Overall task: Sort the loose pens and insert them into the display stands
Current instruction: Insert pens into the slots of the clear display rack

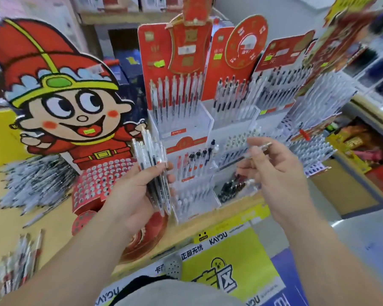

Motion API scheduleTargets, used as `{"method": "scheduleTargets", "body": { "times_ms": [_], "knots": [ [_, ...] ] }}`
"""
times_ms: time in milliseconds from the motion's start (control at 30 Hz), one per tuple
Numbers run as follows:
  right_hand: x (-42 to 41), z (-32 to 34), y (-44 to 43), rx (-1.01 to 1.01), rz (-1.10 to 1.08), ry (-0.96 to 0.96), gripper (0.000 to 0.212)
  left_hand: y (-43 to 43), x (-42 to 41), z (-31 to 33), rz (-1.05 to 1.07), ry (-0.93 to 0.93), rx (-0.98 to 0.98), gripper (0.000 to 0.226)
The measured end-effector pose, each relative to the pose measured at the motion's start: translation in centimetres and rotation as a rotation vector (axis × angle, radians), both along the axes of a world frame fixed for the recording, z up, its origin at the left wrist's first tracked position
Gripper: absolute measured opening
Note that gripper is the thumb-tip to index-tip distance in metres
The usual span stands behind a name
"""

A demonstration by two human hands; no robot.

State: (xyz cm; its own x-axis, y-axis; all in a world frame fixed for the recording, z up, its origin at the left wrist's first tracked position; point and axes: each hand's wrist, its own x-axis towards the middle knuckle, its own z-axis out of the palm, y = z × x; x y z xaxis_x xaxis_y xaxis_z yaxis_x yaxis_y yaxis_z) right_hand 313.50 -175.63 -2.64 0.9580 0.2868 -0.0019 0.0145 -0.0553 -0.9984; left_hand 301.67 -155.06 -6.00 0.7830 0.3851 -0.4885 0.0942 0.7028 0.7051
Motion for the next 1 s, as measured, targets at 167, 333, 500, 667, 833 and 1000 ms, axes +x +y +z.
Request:
{"method": "scheduleTargets", "body": {
  "times_ms": [167, 333, 500, 667, 833, 1000],
  "knots": [
    [3.1, 2.8, 3.8, -0.042, 0.056, -0.129, 0.017, 2.2, 2.0, 0.5, 0.010, -0.024, 0.004, 0.051],
    [5.5, 3.7, 7.1, -0.094, 0.085, -0.271, 0.020, 3.4, 2.3, 0.3, 0.030, -0.035, -0.038, 0.039],
    [8.5, 3.6, 10.4, -0.107, 0.129, -0.385, 0.019, 3.2, 2.3, 0.0, 0.121, -0.012, -0.077, 0.018],
    [10.6, 2.8, 13.4, -0.151, 0.245, -0.516, 0.020, 2.5, 2.9, 0.6, 0.256, -0.047, -0.066, 0.042],
    [11.3, 2.3, 15.4, -0.217, 0.313, -0.676, 0.021, 2.1, 3.3, 1.0, 0.333, -0.089, -0.057, 0.045],
    [11.4, 1.7, 16.4, -0.284, 0.344, -0.774, 0.022, 1.7, 3.3, 0.5, 0.361, -0.075, -0.065, 0.052]
  ]
}}
